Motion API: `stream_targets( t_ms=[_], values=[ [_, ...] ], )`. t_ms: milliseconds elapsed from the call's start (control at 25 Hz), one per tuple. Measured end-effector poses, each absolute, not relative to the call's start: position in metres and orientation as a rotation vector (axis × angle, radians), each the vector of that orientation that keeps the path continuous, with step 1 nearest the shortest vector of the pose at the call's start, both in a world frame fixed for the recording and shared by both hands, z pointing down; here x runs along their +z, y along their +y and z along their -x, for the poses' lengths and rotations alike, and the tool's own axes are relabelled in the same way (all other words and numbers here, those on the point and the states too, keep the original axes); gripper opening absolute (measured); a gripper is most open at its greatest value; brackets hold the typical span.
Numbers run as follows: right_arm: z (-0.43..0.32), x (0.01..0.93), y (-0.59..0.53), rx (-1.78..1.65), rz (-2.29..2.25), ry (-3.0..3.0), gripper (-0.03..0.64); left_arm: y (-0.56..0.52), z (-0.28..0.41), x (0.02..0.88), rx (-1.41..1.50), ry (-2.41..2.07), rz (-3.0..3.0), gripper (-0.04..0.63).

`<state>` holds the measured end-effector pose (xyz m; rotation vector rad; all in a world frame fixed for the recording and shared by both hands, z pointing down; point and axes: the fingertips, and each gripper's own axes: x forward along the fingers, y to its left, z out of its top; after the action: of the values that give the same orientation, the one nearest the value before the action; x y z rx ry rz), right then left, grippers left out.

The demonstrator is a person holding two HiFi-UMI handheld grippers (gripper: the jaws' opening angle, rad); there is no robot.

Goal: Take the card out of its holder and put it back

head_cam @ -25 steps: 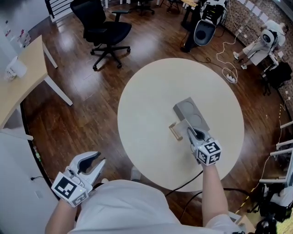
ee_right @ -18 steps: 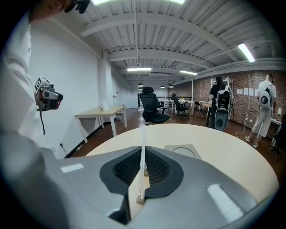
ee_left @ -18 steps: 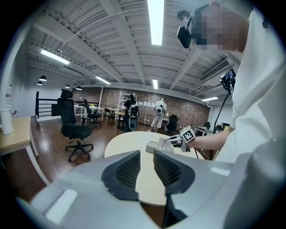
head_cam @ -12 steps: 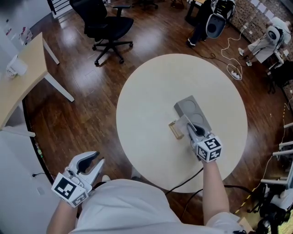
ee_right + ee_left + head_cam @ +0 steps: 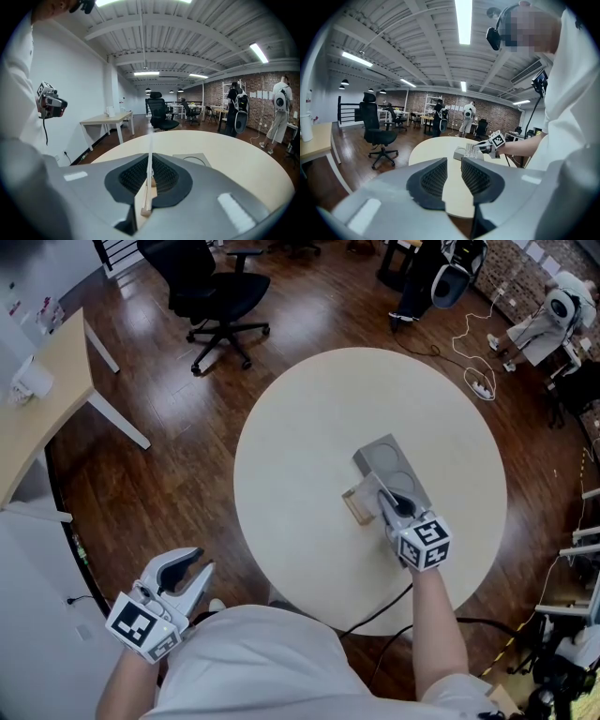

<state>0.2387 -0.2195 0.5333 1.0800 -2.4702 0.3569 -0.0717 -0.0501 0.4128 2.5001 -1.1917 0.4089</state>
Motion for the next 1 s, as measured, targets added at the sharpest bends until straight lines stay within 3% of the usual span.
stream_targets(
  t_ms=[1000],
  values=[
    [-0.239,0.551,-0.219,0.411,-1.104,-2.444,0.021,-0.050,0.072,0.417,0.412,-1.197,-2.481,0.100]
  ],
)
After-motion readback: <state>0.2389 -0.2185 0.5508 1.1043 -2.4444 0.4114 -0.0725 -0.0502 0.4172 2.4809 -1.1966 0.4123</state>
